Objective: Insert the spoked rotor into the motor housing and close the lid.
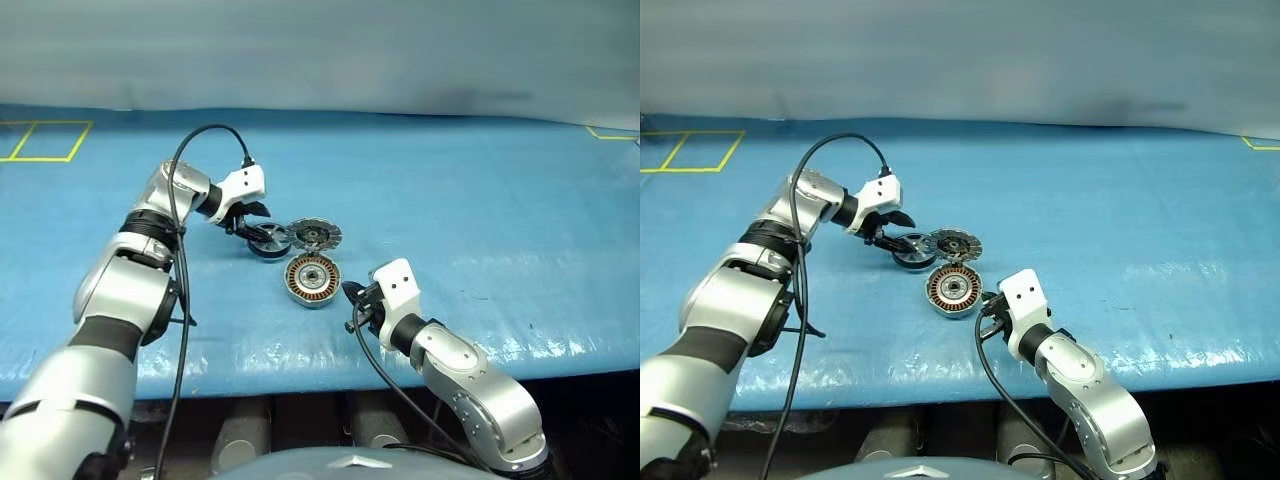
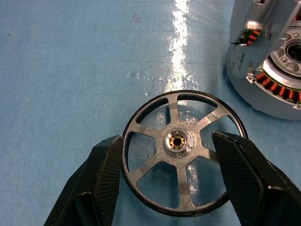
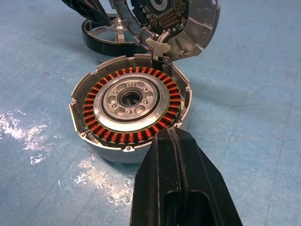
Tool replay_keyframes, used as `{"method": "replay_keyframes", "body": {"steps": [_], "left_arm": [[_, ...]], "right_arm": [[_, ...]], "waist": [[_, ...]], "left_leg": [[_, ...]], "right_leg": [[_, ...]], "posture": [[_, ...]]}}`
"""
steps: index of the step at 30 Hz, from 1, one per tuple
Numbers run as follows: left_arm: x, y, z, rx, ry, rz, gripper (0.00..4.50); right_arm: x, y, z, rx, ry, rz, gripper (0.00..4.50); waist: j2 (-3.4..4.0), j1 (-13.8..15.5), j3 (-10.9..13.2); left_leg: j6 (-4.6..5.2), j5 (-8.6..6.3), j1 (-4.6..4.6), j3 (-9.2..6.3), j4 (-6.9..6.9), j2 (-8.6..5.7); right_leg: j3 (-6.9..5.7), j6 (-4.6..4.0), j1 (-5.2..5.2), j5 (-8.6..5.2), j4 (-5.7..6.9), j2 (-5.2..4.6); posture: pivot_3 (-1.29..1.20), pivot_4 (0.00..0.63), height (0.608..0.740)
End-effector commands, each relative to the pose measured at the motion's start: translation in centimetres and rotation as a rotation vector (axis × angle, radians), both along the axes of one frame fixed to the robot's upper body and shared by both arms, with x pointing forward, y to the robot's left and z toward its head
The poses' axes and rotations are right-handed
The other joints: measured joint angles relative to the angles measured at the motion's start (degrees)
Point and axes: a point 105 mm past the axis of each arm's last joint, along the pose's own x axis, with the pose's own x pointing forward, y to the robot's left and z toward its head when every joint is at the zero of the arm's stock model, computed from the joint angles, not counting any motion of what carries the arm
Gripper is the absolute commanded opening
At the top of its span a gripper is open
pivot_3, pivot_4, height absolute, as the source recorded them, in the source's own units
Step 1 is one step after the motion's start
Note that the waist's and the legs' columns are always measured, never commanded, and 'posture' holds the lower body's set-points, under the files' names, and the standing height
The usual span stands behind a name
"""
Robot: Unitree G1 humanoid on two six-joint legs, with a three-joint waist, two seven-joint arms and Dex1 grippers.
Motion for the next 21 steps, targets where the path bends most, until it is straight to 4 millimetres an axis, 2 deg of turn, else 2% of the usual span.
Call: {"method": "replay_keyframes", "body": {"steps": [1, 21], "left_arm": [[0.5, -0.1, 1.1, 0.009, -0.019, 0.014, 3.28], [-0.2, 0.2, -0.7, 0.053, 0.063, 0.023, 3.28]], "right_arm": [[0.0, 0.1, 1.4, 0.017, -0.06, -0.006, 0.0], [0.2, 0.1, 1.6, 0.023, -0.066, -0.018, 0.0]], "waist": [[0.0, 0.0, 0.0], [0.0, 0.0, 0.0]], "left_leg": [[0.0, 0.0, 0.0, 0.0, 0.0, 0.0], [0.0, 0.0, 0.01, -0.01, 0.03, 0.0]], "right_leg": [[0.0, 0.0, 0.0, 0.0, 0.0, 0.0], [0.0, 0.04, 0.02, 0.03, 0.02, 0.01]], "posture": [[0.0, 0.15, 0.74], [0.0, 0.15, 0.74]]}}
